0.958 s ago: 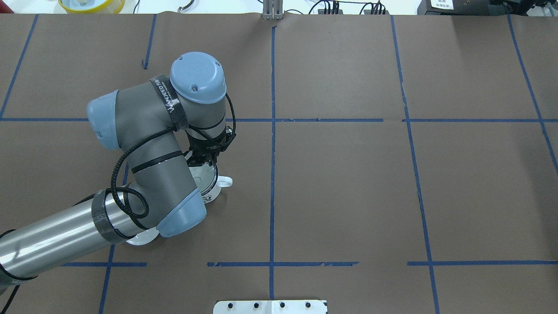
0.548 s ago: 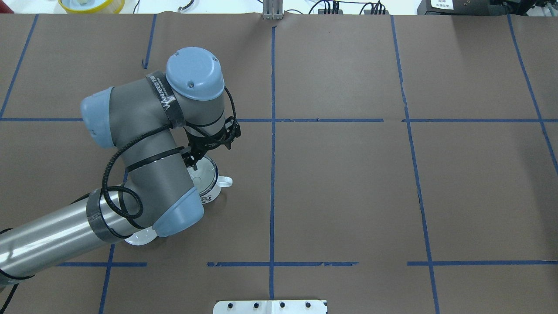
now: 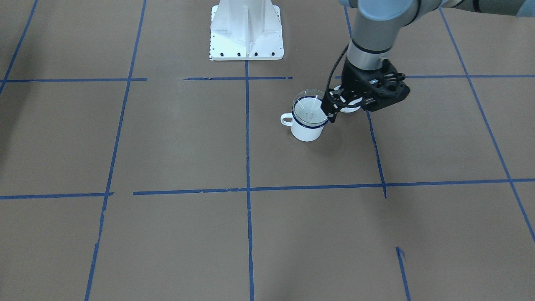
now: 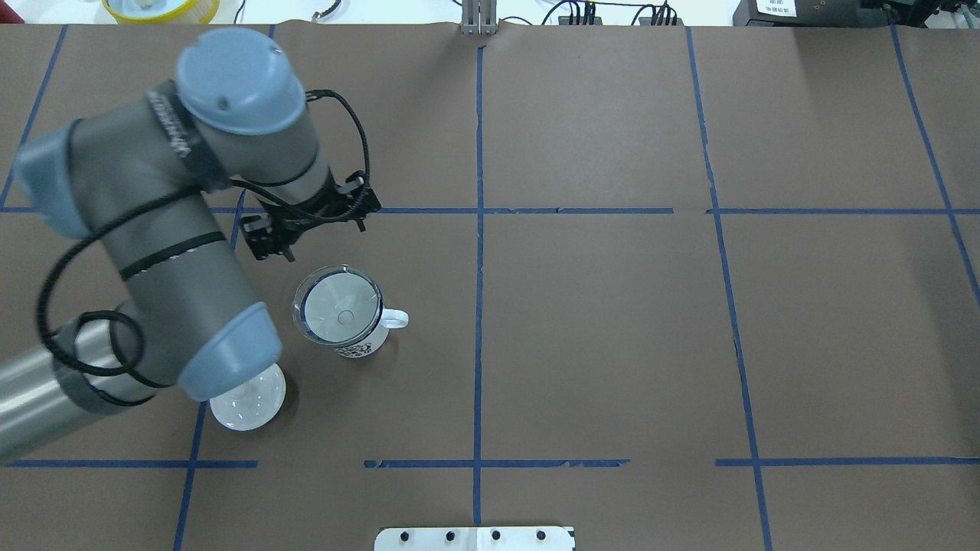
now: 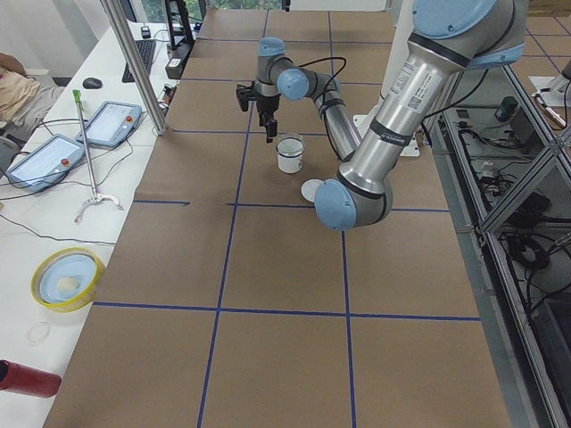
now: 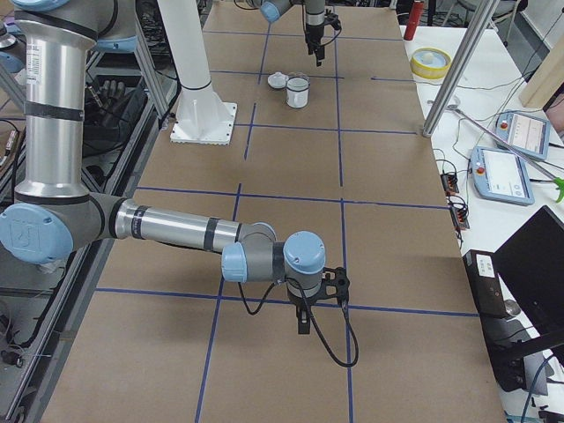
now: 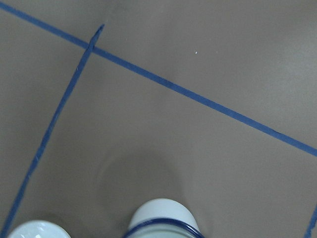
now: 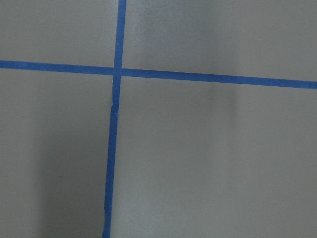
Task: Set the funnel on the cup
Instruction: 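Raise the left gripper away from the funnel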
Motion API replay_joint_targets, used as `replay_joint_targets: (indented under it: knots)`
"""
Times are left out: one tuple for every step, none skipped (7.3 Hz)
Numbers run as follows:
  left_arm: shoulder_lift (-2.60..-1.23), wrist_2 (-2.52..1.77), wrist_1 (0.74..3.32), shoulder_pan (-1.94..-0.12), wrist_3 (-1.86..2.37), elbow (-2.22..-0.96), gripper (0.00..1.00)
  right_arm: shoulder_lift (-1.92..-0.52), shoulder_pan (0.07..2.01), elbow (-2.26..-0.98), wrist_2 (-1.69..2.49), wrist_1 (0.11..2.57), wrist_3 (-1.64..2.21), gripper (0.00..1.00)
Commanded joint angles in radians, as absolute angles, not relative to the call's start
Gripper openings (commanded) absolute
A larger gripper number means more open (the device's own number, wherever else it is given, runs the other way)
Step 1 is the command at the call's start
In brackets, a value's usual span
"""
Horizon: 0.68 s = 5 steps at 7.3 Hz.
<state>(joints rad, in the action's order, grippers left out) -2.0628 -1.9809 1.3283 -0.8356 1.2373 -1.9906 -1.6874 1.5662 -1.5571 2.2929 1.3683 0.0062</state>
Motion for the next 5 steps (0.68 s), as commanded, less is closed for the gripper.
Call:
replay_joint_targets:
  knots:
    - [-1.783,-2.128,1.511,-1.044,0.829,-2.002,1.00,-1.687,1.566,-1.557,2.293,1.368,0.006,1.00]
    - [-1.620,-2.196,1.639,-1.148,0.645,-1.976,1.00,-1.687,1.566,-1.557,2.293,1.368,0.006,1.00]
    - [-1.511,-2.222,1.775,-1.263,0.483,-1.910,1.00,-1.687,1.566,-1.557,2.292,1.368,0.006,1.00]
    - [-1.426,-2.293,1.854,-1.367,0.337,-1.834,1.00,-1.687,1.566,-1.557,2.292,1.368,0.006,1.00]
    - [-1.398,-2.353,1.842,-1.465,0.204,-1.788,1.00,-1.687,1.566,-1.557,2.293,1.368,0.006,1.00]
